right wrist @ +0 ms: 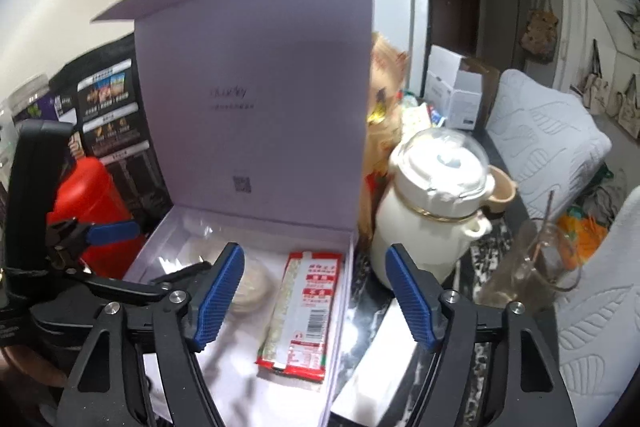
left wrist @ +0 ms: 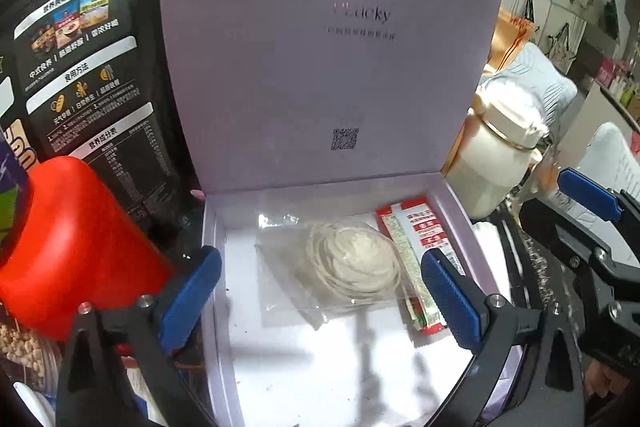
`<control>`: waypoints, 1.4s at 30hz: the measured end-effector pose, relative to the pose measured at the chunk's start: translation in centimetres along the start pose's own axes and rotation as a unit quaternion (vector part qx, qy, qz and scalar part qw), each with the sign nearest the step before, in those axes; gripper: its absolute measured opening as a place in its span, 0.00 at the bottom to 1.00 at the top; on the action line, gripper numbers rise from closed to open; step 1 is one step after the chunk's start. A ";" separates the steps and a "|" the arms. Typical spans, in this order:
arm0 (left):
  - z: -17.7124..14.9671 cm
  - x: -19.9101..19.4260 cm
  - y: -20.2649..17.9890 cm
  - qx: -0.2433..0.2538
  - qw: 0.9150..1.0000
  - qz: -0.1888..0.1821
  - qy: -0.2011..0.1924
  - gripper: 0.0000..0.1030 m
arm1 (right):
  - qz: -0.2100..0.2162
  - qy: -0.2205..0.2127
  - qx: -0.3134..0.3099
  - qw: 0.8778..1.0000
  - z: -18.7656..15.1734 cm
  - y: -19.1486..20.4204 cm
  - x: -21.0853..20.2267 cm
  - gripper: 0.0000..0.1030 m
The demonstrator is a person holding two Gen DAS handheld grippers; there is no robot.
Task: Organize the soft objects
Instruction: 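Lower the rose and red packet into the lavender box and open both tools, then withdraw both open tools from the lavender box back over the table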
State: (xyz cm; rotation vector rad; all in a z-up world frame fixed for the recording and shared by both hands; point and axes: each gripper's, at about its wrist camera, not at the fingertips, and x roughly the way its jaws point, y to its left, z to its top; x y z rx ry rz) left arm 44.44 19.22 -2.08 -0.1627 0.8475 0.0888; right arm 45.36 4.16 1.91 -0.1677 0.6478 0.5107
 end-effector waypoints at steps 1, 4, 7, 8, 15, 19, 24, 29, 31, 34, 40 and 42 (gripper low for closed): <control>0.0 -0.2 0.0 0.001 1.000 0.000 -0.003 0.99 | -0.003 -0.001 0.001 1.000 0.1 -0.1 -0.3 0.72; 0.0 -1.1 -0.3 0.009 1.000 0.007 -0.013 0.99 | -0.009 -0.006 0.001 1.000 0.3 -0.4 -0.8 0.72; 0.0 -2.0 -0.3 0.012 1.000 0.009 -0.018 0.99 | -0.012 -0.009 0.002 1.000 0.4 -0.6 -1.2 0.72; 0.1 -2.2 -0.4 0.015 1.000 0.010 -0.020 0.99 | -0.012 -0.009 0.002 1.000 0.4 -0.6 -1.4 0.72; 0.2 -4.8 0.0 0.034 0.998 0.018 -0.043 0.99 | -0.016 -0.020 0.003 1.000 0.5 -0.5 -3.1 0.72; 0.7 -6.7 -0.3 0.038 0.997 0.028 -0.068 0.99 | -0.020 -0.031 0.001 0.999 0.8 -0.1 -4.3 0.72; 1.2 -9.6 -0.9 0.042 0.994 0.017 -0.098 0.99 | -0.024 -0.043 -0.004 0.999 1.1 0.3 -6.3 0.72; 1.0 -13.1 -1.7 0.049 0.991 0.006 -0.123 0.99 | -0.023 -0.061 -0.005 0.998 1.2 0.6 -9.1 0.72; 0.8 -14.2 -2.0 0.051 0.990 0.005 -0.135 0.99 | -0.024 -0.069 -0.006 0.997 1.3 0.8 -10.3 0.72; 0.5 -16.4 -2.3 0.052 0.987 0.008 -0.154 0.99 | -0.022 -0.081 -0.006 0.996 1.3 1.0 -12.3 0.72; -0.7 -20.2 -3.0 0.061 0.982 0.006 -0.179 0.99 | -0.020 -0.106 -0.011 0.994 1.0 1.7 -16.3 0.77; -1.2 -21.2 -3.3 0.066 0.981 0.007 -0.185 0.99 | -0.019 -0.112 -0.014 0.993 0.8 2.0 -17.4 0.80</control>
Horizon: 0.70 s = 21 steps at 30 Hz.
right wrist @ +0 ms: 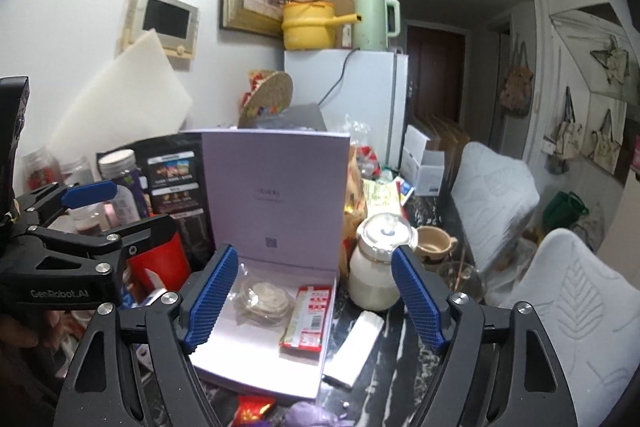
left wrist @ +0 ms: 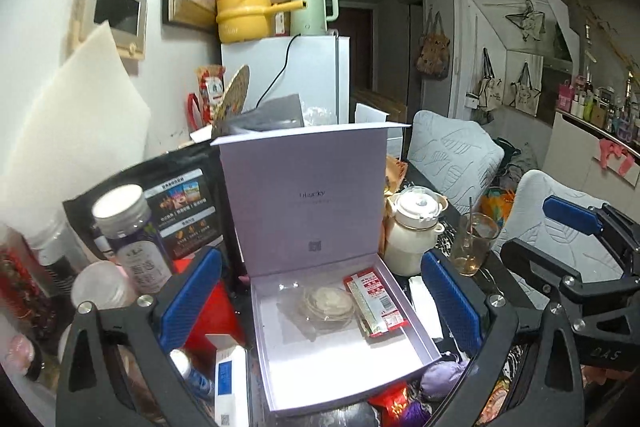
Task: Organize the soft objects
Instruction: 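Withdraw both open tools from the lavender box back over the table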
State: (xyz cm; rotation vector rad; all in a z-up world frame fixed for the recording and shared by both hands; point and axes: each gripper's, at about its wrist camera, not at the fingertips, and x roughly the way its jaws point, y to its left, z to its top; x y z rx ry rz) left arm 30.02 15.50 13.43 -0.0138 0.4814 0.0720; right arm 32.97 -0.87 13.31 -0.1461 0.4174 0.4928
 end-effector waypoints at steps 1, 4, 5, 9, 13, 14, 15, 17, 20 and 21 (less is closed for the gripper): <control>-0.1 -0.4 -0.1 0.000 1.000 -0.001 -0.001 0.99 | 0.001 -0.003 -0.001 1.000 0.0 0.2 -0.7 0.82; -0.4 -1.7 -0.3 -0.003 1.000 -0.006 -0.001 0.99 | 0.001 -0.011 -0.005 1.000 -0.1 0.6 -2.4 0.84; -0.5 -2.1 -0.3 -0.004 1.000 -0.007 -0.001 0.99 | 0.000 -0.012 -0.005 1.000 -0.2 0.7 -2.9 0.84; -1.5 -3.8 -0.7 -0.003 1.000 -0.013 -0.003 0.99 | -0.004 -0.016 -0.003 1.000 -0.9 1.1 -5.0 0.86; -2.4 -5.3 -0.9 -0.003 1.000 -0.018 -0.003 0.99 | -0.008 -0.019 0.002 1.000 -2.0 1.4 -7.2 0.87; -2.7 -5.8 -1.0 -0.004 1.000 -0.019 -0.003 0.99 | -0.010 -0.020 0.003 1.000 -2.2 1.5 -7.7 0.87; -3.0 -6.2 -1.1 -0.004 1.000 -0.020 -0.003 0.99 | -0.012 -0.021 0.004 1.000 -2.4 1.4 -8.0 0.87; -3.5 -6.8 -1.2 -0.003 1.000 -0.022 -0.003 0.99 | -0.016 -0.020 0.011 1.000 -3.1 1.4 -8.9 0.87; -4.4 -7.8 -1.4 -0.001 1.000 -0.026 0.000 0.99 | -0.020 -0.018 0.020 0.999 -4.2 1.4 -10.2 0.87; -4.9 -8.2 -1.6 -0.001 1.000 -0.026 0.003 0.99 | -0.021 -0.018 0.023 0.999 -4.5 1.5 -10.5 0.88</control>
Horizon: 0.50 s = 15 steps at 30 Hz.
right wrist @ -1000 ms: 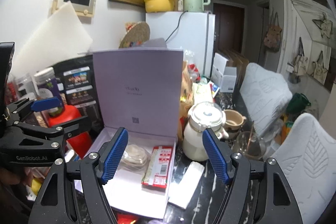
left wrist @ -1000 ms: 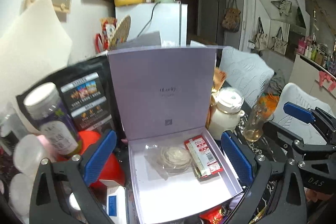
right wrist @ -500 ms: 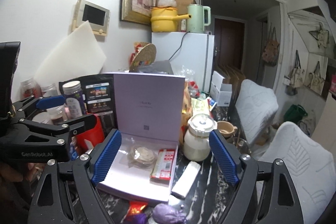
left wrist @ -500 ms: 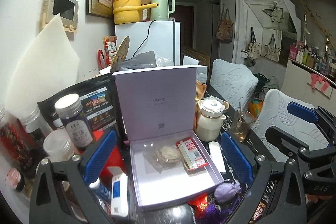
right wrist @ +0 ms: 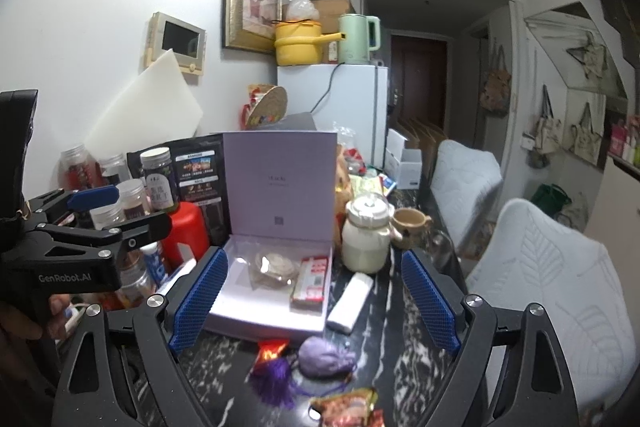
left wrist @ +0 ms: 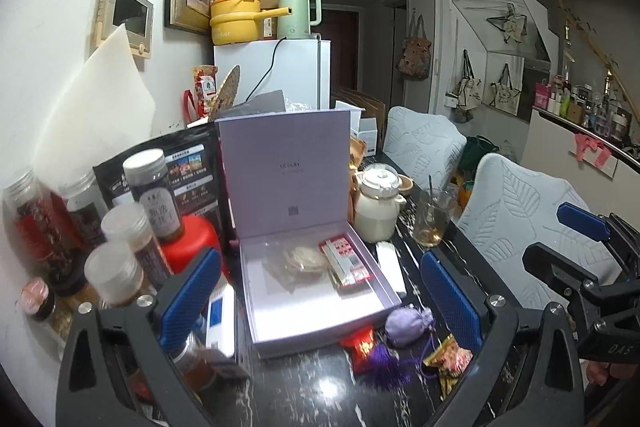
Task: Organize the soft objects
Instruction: 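Withdraw both open tools from the lavender box back over the table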
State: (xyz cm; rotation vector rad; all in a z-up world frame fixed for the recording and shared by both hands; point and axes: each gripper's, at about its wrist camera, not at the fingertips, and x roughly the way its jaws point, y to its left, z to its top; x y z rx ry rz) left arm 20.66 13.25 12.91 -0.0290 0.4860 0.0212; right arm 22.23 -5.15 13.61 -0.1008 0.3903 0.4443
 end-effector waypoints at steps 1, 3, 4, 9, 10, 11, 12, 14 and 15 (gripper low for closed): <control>-0.3 -0.2 -0.1 0.000 1.000 0.000 0.001 0.99 | 0.000 0.002 0.004 1.000 -0.4 0.0 -0.4 0.88; -1.0 -0.7 -0.2 -0.001 1.000 -0.001 0.005 0.99 | 0.000 0.009 0.010 1.000 -1.2 0.0 -1.1 0.88; -1.4 -1.0 -0.3 -0.003 1.000 -0.003 0.008 0.99 | 0.000 0.012 0.012 1.000 -1.6 0.1 -1.3 0.88; -3.6 -2.1 -0.5 -0.013 1.000 -0.015 0.024 0.99 | -0.006 0.023 0.018 1.000 -3.4 0.4 -2.9 0.88; -4.0 -2.3 -0.6 -0.012 0.999 -0.014 0.030 0.99 | -0.006 0.024 0.020 0.999 -3.8 0.4 -3.2 0.88; -4.3 -2.4 -0.6 -0.012 0.999 -0.013 0.033 0.99 | -0.006 0.026 0.023 0.999 -4.2 0.5 -3.5 0.88; -4.8 -2.6 -0.7 -0.014 0.999 -0.012 0.037 0.99 | -0.007 0.028 0.026 0.999 -4.6 0.6 -3.8 0.88; -5.5 -3.0 -0.9 -0.013 0.999 -0.016 0.040 0.99 | -0.008 0.036 0.033 0.999 -5.8 0.7 -4.3 0.88; -5.9 -3.2 -1.1 -0.012 0.999 -0.017 0.043 0.99 | -0.009 0.038 0.036 0.999 -6.1 0.7 -4.5 0.88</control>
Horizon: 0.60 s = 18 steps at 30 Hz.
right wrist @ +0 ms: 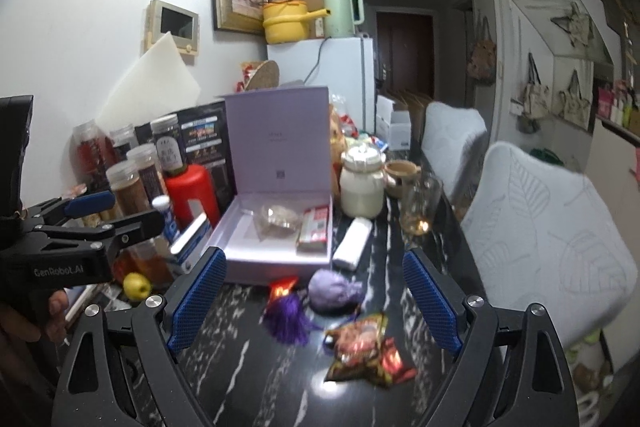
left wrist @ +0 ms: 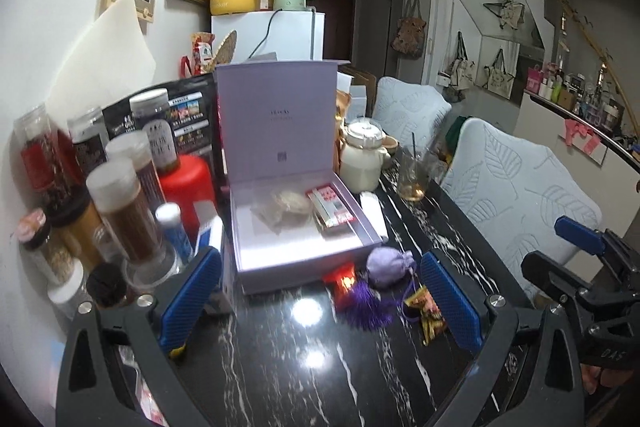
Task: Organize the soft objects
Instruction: 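Withdraw both open tools from the lavender box back over the table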
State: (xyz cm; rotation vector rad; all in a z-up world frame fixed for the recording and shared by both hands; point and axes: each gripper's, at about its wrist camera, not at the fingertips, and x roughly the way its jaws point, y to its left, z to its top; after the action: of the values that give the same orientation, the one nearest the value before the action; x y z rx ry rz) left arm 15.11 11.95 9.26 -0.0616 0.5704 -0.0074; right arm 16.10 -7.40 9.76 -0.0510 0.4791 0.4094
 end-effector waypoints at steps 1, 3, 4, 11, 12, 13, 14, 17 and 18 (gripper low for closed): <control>-0.4 -0.1 -0.2 0.002 1.000 -0.001 0.003 0.99 | 0.000 0.003 0.005 1.000 -0.6 -0.1 -0.2 0.88; -1.2 -0.2 -0.5 0.003 1.000 -0.003 0.010 0.99 | 0.000 0.009 0.013 1.000 -1.6 -0.2 -0.6 0.88; -1.6 -0.3 -0.8 0.003 1.000 -0.008 0.015 0.99 | 0.000 0.012 0.017 1.000 -2.1 -0.3 -0.7 0.88; -4.2 0.4 -2.5 -0.002 0.999 -0.015 0.038 0.99 | -0.013 0.039 0.026 0.999 -5.2 -1.1 -1.1 0.88; -4.5 0.8 -2.9 0.001 0.999 -0.018 0.045 0.99 | -0.014 0.044 0.027 0.999 -5.7 -1.3 -1.0 0.88; -4.7 1.0 -3.2 0.003 0.999 -0.022 0.049 0.99 | -0.015 0.048 0.027 0.998 -6.0 -1.5 -1.0 0.88; -4.9 1.2 -3.5 0.005 0.998 -0.024 0.052 0.99 | -0.015 0.053 0.029 0.998 -6.4 -1.7 -0.9 0.88; -5.5 2.2 -4.6 0.013 0.997 -0.027 0.067 0.99 | -0.017 0.064 0.034 0.997 -7.6 -2.4 -0.6 0.88; -5.7 2.7 -5.0 0.015 0.997 -0.029 0.074 0.99 | -0.018 0.068 0.037 0.997 -8.0 -2.7 -0.5 0.88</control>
State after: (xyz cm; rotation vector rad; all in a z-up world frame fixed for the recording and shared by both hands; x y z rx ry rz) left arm 14.30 6.62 3.31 -0.0490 0.7163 -0.0774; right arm 13.26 -11.22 2.74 -0.0161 0.6254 0.3530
